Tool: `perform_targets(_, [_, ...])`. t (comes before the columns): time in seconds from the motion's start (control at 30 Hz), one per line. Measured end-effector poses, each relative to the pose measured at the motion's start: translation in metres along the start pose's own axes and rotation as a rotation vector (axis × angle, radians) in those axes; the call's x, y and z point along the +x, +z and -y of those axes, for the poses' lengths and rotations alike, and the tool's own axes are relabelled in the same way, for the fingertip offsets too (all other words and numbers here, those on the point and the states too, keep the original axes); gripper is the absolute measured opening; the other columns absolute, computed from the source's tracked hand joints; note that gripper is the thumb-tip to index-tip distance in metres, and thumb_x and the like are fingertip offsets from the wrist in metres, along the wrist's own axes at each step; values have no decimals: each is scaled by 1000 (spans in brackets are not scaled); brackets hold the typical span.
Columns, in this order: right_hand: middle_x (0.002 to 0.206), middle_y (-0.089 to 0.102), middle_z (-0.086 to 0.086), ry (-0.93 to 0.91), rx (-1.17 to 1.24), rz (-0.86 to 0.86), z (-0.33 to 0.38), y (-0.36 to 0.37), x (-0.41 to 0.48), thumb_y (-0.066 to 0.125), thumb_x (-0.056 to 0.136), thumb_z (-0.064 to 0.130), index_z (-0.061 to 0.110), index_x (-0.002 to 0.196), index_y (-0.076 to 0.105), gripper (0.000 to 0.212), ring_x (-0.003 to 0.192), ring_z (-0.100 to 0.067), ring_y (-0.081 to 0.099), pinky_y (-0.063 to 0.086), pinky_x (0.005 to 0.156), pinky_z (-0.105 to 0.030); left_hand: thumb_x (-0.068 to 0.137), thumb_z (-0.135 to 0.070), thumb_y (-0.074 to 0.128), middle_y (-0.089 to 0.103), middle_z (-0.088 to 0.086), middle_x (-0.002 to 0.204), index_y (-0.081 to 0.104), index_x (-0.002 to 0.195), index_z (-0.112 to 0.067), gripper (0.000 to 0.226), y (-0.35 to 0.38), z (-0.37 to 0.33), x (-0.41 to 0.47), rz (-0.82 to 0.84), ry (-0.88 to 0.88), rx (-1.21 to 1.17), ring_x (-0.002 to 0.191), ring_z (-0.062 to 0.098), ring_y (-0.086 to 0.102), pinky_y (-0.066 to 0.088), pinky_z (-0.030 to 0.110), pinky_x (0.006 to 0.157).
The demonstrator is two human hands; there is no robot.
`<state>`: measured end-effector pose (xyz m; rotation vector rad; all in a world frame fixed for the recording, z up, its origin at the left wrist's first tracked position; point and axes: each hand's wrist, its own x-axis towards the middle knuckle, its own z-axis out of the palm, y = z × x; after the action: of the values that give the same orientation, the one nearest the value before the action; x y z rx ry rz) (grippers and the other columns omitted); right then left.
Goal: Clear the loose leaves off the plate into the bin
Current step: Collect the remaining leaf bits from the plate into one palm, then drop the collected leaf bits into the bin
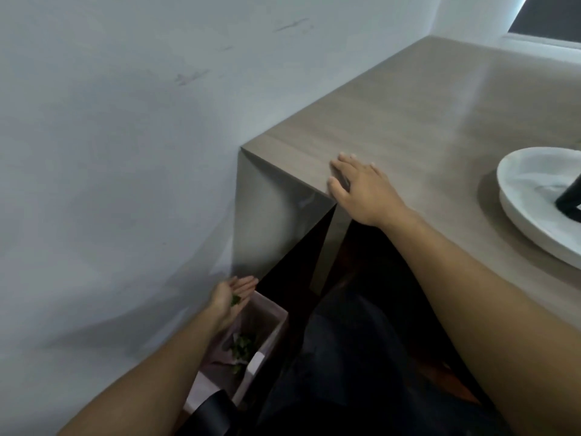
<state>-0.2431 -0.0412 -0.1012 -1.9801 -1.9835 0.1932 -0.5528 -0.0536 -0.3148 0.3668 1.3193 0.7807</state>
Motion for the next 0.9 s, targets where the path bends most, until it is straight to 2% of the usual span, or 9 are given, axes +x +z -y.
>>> perform_targets(0.1, [179, 29, 1, -1, 0, -1, 0, 1, 0, 40, 112, 49, 22, 167, 40, 62, 167, -19, 21, 13, 135, -50, 114, -5, 32, 53, 38, 151, 52, 143, 21, 44, -9, 12, 6, -95, 37, 131, 91, 37, 64, 56, 37, 80])
perform_targets(0.17, [179, 29, 0, -4, 2, -5, -1, 1, 0, 41, 111, 48, 22, 167, 40, 61, 167, -19, 22, 13, 135, -50, 111, -1, 44, 57, 37, 147, 55, 140, 22, 39, -13, 15, 7, -101, 12, 229, 89, 34, 66, 56, 39, 83])
perform_targets(0.23, [179, 30, 0, -3, 10, -9, -2, 1, 1, 41, 111, 48, 22, 166, 41, 61, 167, -19, 22, 13, 135, -50, 109, 3, 48, 60, 29, 137, 53, 139, 25, 38, -16, 15, 8, -76, -5, 254, 67, 18, 70, 57, 15, 61])
perform_targets(0.3, [179, 30, 0, -15, 9, -12, 2, 3, 0, 42, 111, 48, 21, 166, 42, 61, 167, -20, 23, 13, 135, -50, 108, 6, 46, 60, 26, 127, 52, 138, 26, 37, -16, 14, 9, -81, -37, 183, 54, 6, 67, 49, 8, 47])
perform_targets(0.4, [179, 30, -1, -30, 18, 9, 6, 3, 2, 42, 111, 47, 21, 166, 42, 61, 167, -21, 23, 13, 135, -50, 111, 0, 43, 60, 32, 138, 62, 128, 20, 33, -8, 7, 9, -78, -28, 338, 104, 22, 69, 54, 26, 95])
perform_targets(0.5, [179, 30, -3, 17, 37, -44, -17, -10, -6, 42, 111, 45, 19, 165, 42, 60, 167, -22, 23, 13, 135, -49, 117, -18, 27, 51, 25, 158, 54, 146, 12, 50, 30, -13, -7, 105, 46, 604, 149, 35, 48, 32, 37, 123])
perform_targets(0.63, [177, 34, -8, -53, 74, 19, -5, -8, -12, 50, 111, 38, 15, 162, 48, 56, 166, -25, 26, 17, 135, -46, 117, -30, 27, 58, 14, 157, 58, 148, -2, 53, 47, -46, -20, 251, 120, 686, 151, 28, 49, 28, 40, 128])
perform_targets(0.73, [165, 53, -13, -61, 253, 44, -10, -19, -25, 62, 108, 26, 9, 151, 61, 46, 156, -27, 45, 29, 129, -32, 115, -26, 29, 70, 17, 143, 68, 136, -1, 51, 62, -70, -35, 383, 213, 614, 137, 28, 65, 44, 42, 122])
perform_targets(0.9, [140, 75, 6, -13, 571, 214, -33, -78, -61, 63, 110, 29, 19, 145, 68, 36, 131, -7, 68, 46, 121, -31, 110, -25, 34, 73, 27, 134, 78, 121, 1, 52, 100, -103, -78, 679, 324, 449, 128, 42, 70, 58, 41, 108])
